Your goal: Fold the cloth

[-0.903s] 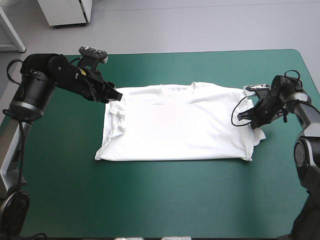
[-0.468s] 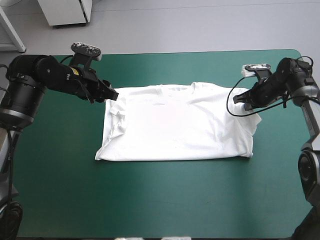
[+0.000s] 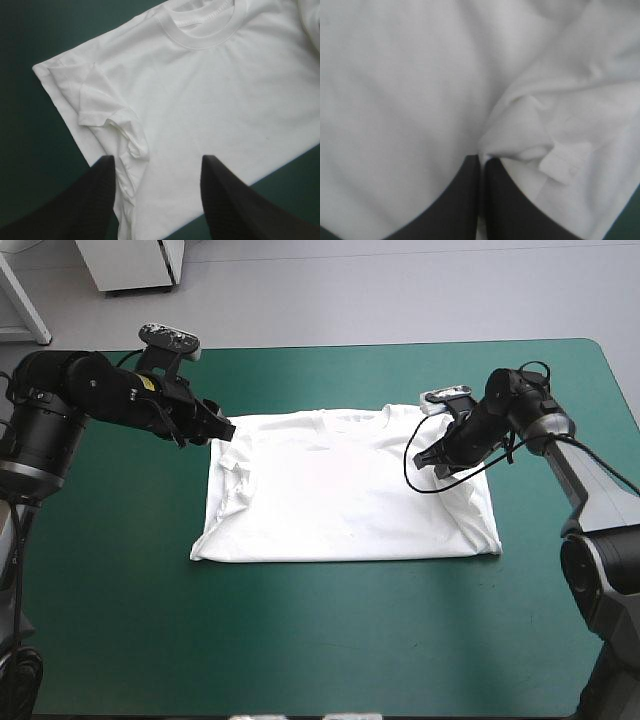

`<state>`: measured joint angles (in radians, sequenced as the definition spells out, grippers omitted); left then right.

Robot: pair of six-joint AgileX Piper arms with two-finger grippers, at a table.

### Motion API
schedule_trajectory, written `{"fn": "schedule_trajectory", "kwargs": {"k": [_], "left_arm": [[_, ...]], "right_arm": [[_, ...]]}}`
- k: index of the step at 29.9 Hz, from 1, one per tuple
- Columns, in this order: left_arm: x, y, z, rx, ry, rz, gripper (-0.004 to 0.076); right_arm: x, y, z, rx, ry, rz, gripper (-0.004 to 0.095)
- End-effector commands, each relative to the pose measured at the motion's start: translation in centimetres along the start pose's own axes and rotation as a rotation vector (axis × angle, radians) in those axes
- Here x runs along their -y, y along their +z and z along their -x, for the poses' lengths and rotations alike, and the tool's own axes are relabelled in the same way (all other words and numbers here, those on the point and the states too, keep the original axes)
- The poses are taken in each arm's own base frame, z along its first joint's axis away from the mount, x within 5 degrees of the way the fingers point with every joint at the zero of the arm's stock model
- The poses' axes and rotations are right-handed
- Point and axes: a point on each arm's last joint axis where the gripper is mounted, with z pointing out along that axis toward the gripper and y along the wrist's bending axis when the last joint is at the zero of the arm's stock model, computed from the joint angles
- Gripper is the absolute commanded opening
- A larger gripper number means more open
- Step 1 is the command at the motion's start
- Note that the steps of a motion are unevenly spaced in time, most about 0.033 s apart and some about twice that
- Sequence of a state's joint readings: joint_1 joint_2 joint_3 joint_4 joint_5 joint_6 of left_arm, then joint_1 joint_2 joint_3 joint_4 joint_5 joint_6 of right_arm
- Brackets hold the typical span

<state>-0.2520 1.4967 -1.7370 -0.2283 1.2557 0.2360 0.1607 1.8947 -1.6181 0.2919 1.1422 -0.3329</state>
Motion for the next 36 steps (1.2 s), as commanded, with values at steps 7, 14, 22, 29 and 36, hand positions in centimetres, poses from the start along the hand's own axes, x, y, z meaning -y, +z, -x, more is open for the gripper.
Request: {"fn": "schedule_trajectory", "kwargs": {"k": [7,14,22,29,36], "left_arm": [[1.0,-3.1,0.0,0.082,0.005,-0.009,0.0384],[1.1,-3.9,-0.3,0.087,0.017,0.007,0.0384],[0.5,-5.8,-1.7,0.076,0.017,0.138,0.0384],[-0.1,-4.9,-5.8,-0.026,0.012,0.236,0.0399],[-0.8,-1.7,-9.2,-0.122,-0.013,0.277,0.0463]], "right_arm": [[0.6,1.6,0.8,-0.004,-0.034,-0.01,-0.0017],[0.4,0.7,1.0,-0.015,-0.058,-0.001,0.015],[-0.5,-4.3,1.1,0.033,-0.079,-0.067,0.049],[-1.9,-10.9,-1.6,0.138,-0.069,-0.202,0.0491],[-3.1,-15.1,-7.6,0.179,-0.023,-0.327,0.0491]]}}
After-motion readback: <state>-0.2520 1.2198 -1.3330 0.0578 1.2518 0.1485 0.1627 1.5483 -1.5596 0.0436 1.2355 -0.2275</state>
